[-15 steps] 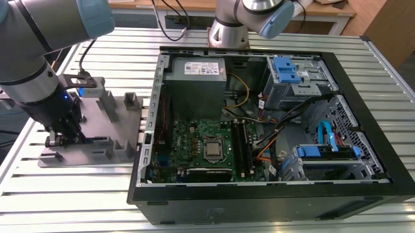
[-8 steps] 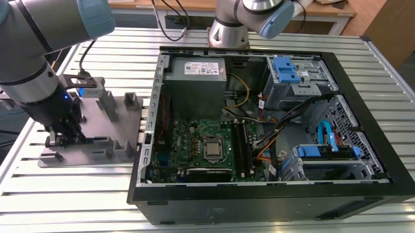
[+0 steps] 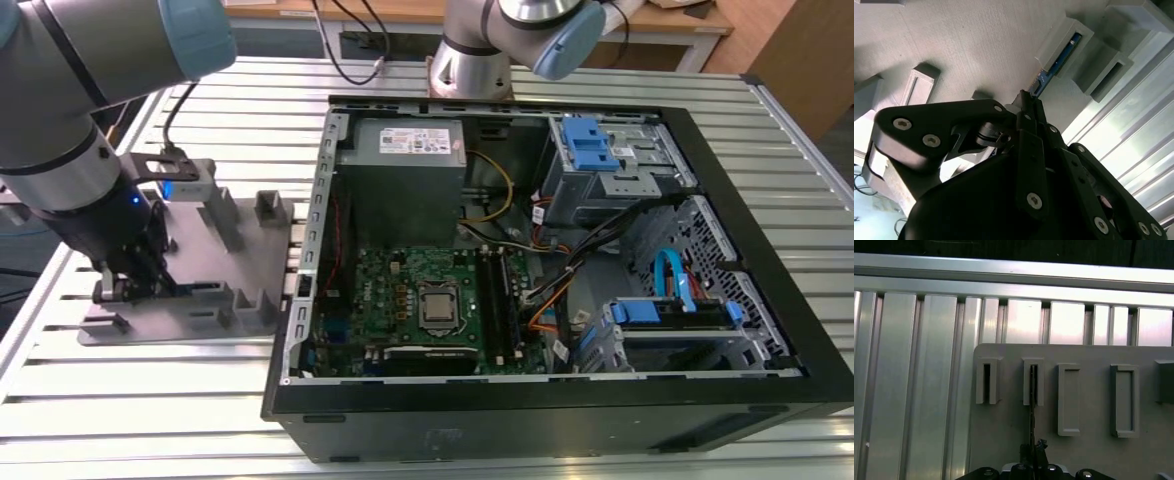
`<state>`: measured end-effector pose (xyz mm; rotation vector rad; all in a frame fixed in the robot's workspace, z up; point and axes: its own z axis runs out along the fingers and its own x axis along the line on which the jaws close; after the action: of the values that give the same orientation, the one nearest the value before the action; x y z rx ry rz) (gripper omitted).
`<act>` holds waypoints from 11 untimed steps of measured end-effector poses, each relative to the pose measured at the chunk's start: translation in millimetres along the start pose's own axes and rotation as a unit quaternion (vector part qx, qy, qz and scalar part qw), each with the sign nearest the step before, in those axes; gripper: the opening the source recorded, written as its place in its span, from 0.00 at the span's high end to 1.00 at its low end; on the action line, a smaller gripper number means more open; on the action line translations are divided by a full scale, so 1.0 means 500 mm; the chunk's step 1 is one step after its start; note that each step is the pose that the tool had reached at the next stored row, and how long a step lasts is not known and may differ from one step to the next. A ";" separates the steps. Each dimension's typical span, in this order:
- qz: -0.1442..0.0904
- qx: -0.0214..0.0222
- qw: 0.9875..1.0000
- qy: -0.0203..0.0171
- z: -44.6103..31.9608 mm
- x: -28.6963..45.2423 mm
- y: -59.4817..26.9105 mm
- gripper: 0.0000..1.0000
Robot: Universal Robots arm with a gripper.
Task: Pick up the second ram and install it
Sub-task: 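Pick up the second ram and move it above second insertion slot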
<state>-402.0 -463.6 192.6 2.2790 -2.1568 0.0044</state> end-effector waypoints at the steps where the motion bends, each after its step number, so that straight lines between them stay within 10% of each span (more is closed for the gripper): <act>1: 0.000 0.000 1.000 0.000 -0.001 0.000 0.000 0.86; 11: 0.000 0.000 1.000 0.000 -0.024 -0.002 0.000 0.86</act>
<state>-402.0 -462.6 204.7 2.2790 -2.1568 0.0043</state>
